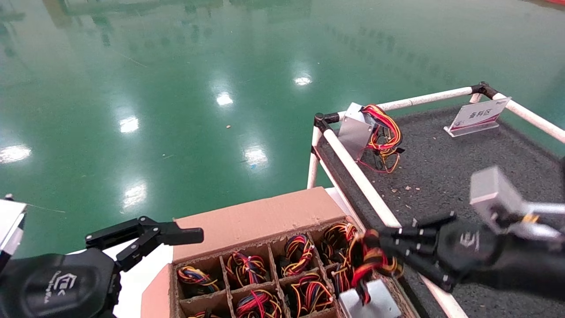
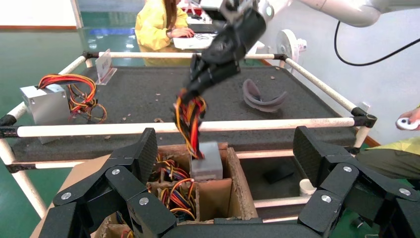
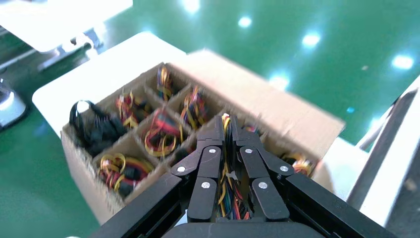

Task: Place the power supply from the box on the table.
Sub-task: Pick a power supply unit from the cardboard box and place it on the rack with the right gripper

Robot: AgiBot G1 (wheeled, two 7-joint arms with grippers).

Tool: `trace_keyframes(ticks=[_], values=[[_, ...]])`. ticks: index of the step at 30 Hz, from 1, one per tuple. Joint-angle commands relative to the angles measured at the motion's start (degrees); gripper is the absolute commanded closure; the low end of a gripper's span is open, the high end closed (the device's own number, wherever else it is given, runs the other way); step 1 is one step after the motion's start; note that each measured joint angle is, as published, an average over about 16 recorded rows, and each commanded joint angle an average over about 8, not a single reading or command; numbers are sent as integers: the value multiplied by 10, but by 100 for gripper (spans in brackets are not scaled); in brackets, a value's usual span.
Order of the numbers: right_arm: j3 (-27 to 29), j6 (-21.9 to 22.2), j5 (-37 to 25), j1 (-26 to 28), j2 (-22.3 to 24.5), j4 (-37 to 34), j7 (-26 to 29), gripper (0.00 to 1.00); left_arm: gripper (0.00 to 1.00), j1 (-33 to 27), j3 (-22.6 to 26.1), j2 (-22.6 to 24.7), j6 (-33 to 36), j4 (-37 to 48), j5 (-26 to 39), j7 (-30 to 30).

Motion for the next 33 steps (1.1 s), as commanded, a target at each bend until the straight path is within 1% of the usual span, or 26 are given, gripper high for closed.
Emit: trace_keyframes(ticks=[1, 9, 18, 24, 33], values=[[7, 1, 9, 9, 5, 5, 9, 100, 0, 0, 0, 0, 0, 0, 0, 0], [25, -1, 23, 80, 5, -18, 52, 100, 0, 0, 0, 0, 0, 0, 0, 0], [29, -2, 9, 186, -25, -87, 89, 100, 0, 0, 0, 0, 0, 0, 0, 0], [24, -13, -15, 245, -44, -152, 79, 100, 0, 0, 0, 0, 0, 0, 0, 0], [15, -47, -45, 304, -58, -266, 28, 100, 0, 0, 0, 0, 0, 0, 0, 0]])
